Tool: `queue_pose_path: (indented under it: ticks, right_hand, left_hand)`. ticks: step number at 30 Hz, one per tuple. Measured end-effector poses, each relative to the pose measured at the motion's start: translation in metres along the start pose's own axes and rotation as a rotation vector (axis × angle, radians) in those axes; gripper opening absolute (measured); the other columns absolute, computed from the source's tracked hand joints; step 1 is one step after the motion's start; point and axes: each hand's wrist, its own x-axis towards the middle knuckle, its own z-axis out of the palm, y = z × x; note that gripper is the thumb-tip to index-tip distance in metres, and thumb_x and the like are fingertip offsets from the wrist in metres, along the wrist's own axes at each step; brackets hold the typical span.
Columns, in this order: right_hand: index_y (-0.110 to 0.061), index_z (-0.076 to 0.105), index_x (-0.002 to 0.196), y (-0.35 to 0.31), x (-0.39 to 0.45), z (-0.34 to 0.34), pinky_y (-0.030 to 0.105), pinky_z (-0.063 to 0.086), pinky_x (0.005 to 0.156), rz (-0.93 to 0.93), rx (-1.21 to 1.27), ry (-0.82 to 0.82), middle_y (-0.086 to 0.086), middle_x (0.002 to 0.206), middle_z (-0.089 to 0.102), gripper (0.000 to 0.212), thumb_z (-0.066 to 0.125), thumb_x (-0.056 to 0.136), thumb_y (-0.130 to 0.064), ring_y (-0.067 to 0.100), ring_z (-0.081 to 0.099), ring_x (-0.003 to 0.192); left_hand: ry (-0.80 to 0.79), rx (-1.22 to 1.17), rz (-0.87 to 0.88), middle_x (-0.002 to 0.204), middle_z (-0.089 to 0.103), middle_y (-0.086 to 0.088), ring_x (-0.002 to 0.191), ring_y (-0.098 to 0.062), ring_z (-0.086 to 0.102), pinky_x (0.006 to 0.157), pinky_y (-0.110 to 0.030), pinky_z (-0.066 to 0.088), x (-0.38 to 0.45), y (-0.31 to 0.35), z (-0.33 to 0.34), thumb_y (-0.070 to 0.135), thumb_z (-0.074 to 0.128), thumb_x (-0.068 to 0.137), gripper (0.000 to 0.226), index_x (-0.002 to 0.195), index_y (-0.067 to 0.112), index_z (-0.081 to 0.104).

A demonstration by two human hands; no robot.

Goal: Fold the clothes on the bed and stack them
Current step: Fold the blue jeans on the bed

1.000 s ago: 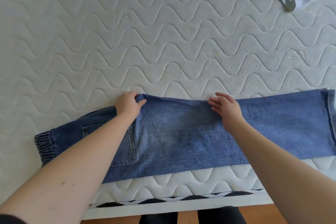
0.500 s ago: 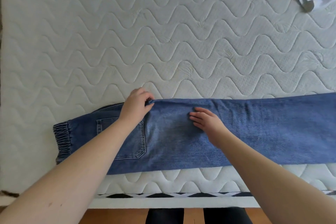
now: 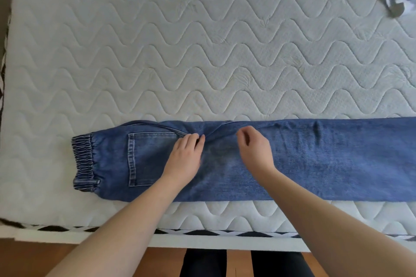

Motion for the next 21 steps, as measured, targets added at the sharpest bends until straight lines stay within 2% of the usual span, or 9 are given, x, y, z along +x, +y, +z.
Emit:
queue_pose_path:
  ticks: [1,3,6,8,12,14,16,19,21]
  right_hand:
    - [-0.025,0.063,0.095,-0.007,-0.002,0.009,0.027,0.045,0.072,-0.117,-0.057,0.017,-0.011,0.09,0.062,0.017,0.046,0.098,-0.029,0.009,0.055,0.082]
    - [-0.018,0.061,0.121,-0.019,-0.002,0.029,0.03,0.038,0.096,-0.336,-0.185,0.064,-0.004,0.119,0.061,0.026,0.047,0.099,-0.018,0.016,0.053,0.11]
    - [-0.013,0.037,0.149,-0.025,0.005,0.054,0.035,0.014,0.119,-0.429,-0.423,-0.039,0.004,0.154,0.037,0.048,0.04,0.1,-0.015,0.022,0.029,0.144]
    - [-0.017,0.019,0.156,-0.014,0.009,0.065,0.036,-0.002,0.122,-0.448,-0.615,-0.146,0.0,0.163,0.018,0.055,0.033,0.103,-0.024,0.019,0.011,0.151]
    - [-0.024,0.007,0.157,0.018,0.018,0.056,0.036,-0.01,0.121,-0.49,-0.853,-0.193,-0.005,0.165,0.006,0.061,0.022,0.103,-0.046,0.013,0.003,0.151]
    - [-0.027,0.004,0.157,0.035,0.026,0.039,0.036,-0.011,0.12,-0.476,-0.925,-0.157,-0.008,0.164,0.003,0.064,0.014,0.1,-0.054,0.012,0.003,0.151]
    - [-0.029,-0.001,0.157,0.054,0.036,0.015,0.035,-0.01,0.12,-0.422,-0.959,-0.118,-0.009,0.164,-0.001,0.066,0.01,0.099,-0.059,0.011,0.001,0.151]
    - [-0.029,-0.004,0.157,0.082,0.042,-0.027,0.036,-0.007,0.121,-0.312,-0.983,-0.077,-0.01,0.164,0.0,0.069,0.008,0.098,-0.063,0.01,0.001,0.15]
    - [-0.031,-0.007,0.156,0.096,0.044,-0.051,0.035,-0.007,0.12,-0.236,-0.961,-0.05,-0.011,0.163,-0.003,0.069,0.006,0.097,-0.065,0.008,0.0,0.15]
  left_hand:
    - [0.005,-0.004,-0.001,0.114,0.063,-0.012,0.106,-0.03,0.062,0.094,-0.043,0.051,0.0,-0.002,-0.001,0.009,0.076,0.077,0.054,0.128,0.004,0.063]
    - [0.033,-0.045,-0.001,0.109,0.065,-0.011,0.103,-0.03,0.064,0.093,-0.043,0.052,0.002,-0.007,-0.004,0.005,0.077,0.076,0.049,0.123,0.005,0.066]
    - [0.092,-0.121,0.025,0.103,0.067,-0.011,0.097,-0.031,0.066,0.09,-0.044,0.054,0.002,-0.017,-0.003,0.0,0.078,0.073,0.042,0.114,0.004,0.07]
    - [0.105,-0.134,0.052,0.102,0.068,-0.01,0.095,-0.031,0.067,0.089,-0.043,0.055,0.001,-0.022,0.0,-0.001,0.079,0.071,0.04,0.111,0.004,0.072]
    - [0.147,-0.093,0.1,0.101,0.067,-0.008,0.1,-0.032,0.064,0.095,-0.044,0.051,0.004,-0.025,0.009,0.003,0.08,0.073,0.029,0.101,0.009,0.075]
    - [0.172,-0.111,0.099,0.118,0.066,-0.013,0.116,-0.034,0.06,0.104,-0.046,0.046,0.009,-0.025,0.014,0.006,0.076,0.079,0.016,0.095,0.008,0.074]
    - [0.123,-0.125,0.105,0.143,0.052,-0.013,0.136,-0.031,0.045,0.114,-0.047,0.035,0.012,-0.027,0.018,0.016,0.065,0.09,0.01,0.096,0.009,0.068]
    - [-0.018,-0.174,0.064,0.162,0.023,-0.009,0.15,-0.023,0.019,0.122,-0.046,0.015,0.013,-0.03,0.026,0.026,0.045,0.1,0.025,0.113,0.01,0.058]
    - [-0.058,-0.178,0.054,0.164,0.012,-0.007,0.151,-0.022,0.013,0.123,-0.046,0.012,0.011,-0.032,0.03,0.032,0.039,0.102,0.048,0.143,0.008,0.042]
